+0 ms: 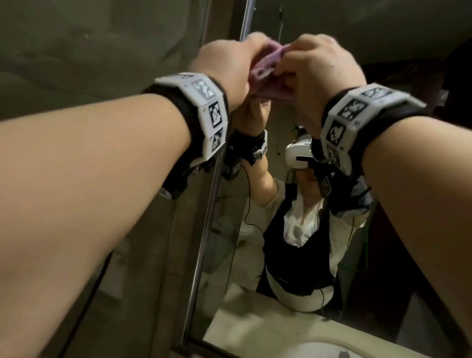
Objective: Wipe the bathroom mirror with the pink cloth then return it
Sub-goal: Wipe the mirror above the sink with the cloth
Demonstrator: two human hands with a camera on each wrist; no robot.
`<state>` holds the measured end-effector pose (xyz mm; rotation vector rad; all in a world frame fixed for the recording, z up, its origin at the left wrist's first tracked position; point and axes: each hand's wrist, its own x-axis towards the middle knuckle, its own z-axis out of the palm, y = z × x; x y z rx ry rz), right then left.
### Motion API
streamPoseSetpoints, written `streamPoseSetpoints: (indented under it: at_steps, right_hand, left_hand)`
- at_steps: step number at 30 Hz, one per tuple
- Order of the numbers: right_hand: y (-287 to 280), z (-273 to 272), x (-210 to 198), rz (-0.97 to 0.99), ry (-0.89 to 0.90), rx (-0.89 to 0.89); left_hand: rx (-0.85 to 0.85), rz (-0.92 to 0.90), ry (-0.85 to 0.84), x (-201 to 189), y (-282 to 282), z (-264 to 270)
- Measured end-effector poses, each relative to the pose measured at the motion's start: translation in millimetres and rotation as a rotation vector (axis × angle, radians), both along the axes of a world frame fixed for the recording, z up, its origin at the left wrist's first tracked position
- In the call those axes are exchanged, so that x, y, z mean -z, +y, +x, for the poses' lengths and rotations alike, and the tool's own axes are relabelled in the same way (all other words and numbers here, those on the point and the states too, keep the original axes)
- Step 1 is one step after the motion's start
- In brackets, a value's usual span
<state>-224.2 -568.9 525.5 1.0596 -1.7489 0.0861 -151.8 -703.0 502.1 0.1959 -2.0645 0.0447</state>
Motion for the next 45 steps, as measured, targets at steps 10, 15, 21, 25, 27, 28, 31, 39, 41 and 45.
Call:
streamPoseSetpoints:
  at_steps: [10, 15, 21, 25, 27, 28, 31, 39, 41, 45]
  right_hand:
    - [11.1, 3.1, 34.6, -0.034, -0.096, 0.015]
    - [-9.5, 14.5, 23.4, -0.011, -0.132, 0.065]
    - [-20.7, 7.7, 69.3, -0.065, -0.195, -0.003]
    - [-18.2, 8.6, 87.6, -0.037, -0.176, -0.009]
    - [-19.7, 11.6, 86.4, -0.041, -0.196, 0.006]
    - [-20.6, 13.2, 87.3, -0.057, -0.211, 0.007]
    - [-25.0, 16.1, 101.7, -0.088, -0.243, 0.016]
    - [-20.1, 24.1, 124.1, -0.017, -0.321, 0.079]
    - [-21.5, 24.1, 128.4, -0.04, -0.321, 0.075]
    - [-23.7, 23.4, 136.7, -0.051, -0.331, 0.085]
  left_hand:
    - [0.004, -0.031, -0.086, 12.4, 7.2, -9.0]
    - [-0.076, -0.069, -0.082, 2.3, 2.0, -6.4]
    - [-0.049, 0.016, -0.114, 36.7, -5.5, -7.5]
    - [-0.033, 0.045, -0.127, 60.0, -7.9, -8.0]
    - [-0.037, 0.051, -0.126, 61.8, -8.3, -7.3]
    - [-0.036, 0.052, -0.121, 62.1, -7.5, -6.9]
    - [-0.036, 0.044, -0.102, 68.2, -6.0, -7.0]
    - [-0.009, 0.092, -0.17, 91.4, -6.9, -2.1]
    - [-0.016, 0.099, -0.168, 94.8, -5.0, -0.8]
    - [-0.009, 0.12, -0.179, 103.0, -7.0, -2.0]
